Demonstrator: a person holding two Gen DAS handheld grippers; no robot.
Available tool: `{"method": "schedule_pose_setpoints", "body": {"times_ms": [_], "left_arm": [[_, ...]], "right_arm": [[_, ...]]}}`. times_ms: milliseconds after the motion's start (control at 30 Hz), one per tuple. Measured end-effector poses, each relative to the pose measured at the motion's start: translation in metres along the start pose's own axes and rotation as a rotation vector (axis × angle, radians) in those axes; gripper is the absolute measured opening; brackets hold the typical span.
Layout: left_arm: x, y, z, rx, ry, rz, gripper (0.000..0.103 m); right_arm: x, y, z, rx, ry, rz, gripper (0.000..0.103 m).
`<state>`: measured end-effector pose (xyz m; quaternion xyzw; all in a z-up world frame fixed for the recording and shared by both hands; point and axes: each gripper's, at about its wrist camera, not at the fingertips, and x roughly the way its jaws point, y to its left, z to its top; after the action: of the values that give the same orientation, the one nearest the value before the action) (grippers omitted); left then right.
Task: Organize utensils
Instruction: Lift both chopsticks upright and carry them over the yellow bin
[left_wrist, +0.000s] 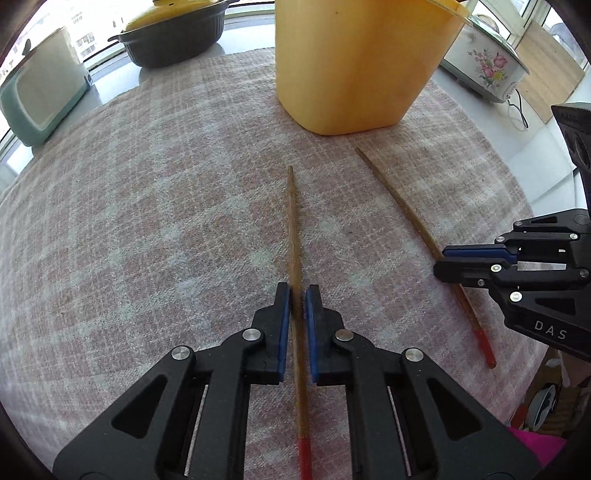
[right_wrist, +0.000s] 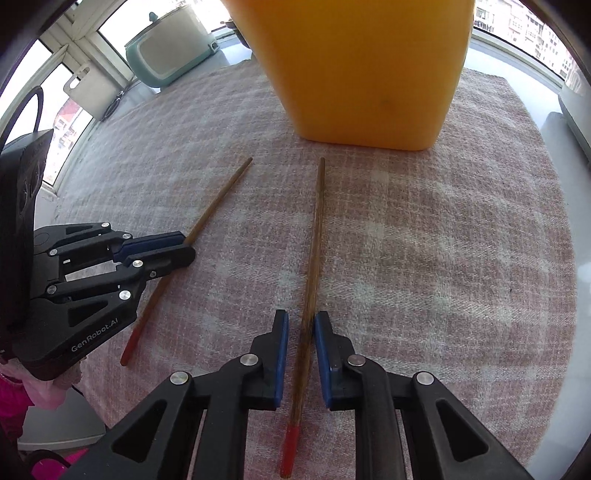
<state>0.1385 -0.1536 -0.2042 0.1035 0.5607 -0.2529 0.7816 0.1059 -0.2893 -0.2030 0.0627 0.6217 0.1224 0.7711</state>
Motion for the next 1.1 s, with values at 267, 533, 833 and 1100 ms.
{"method": "schedule_pose_setpoints", "body": {"times_ms": [267, 533, 833, 1100], "left_arm": [[-0.021, 0.031, -0.007, -0.199, -0.058, -0.141, 0.004], [-0.067, 0.036, -0.007, -0.244, -0.178, -0.183, 0.004], [-0.116, 0.037, 0.017, -0.258, -0.309, -0.239, 0.004], [-0.145, 0.035, 0.053, -0.258, -0.421, -0.233, 0.004]], "right_arm": [[-0.008, 0.001, 0.0, 0.009, -0.037, 0.001, 0.004], [-0.049, 0.011, -0.007, 0.021, -0.164, 0.038, 0.004], [-0.105, 0.014, -0.001, 0.019, -0.313, 0.049, 0.004], [-0.152, 0.011, 0.021, 0.003, -0.437, 0.049, 0.004]]}}
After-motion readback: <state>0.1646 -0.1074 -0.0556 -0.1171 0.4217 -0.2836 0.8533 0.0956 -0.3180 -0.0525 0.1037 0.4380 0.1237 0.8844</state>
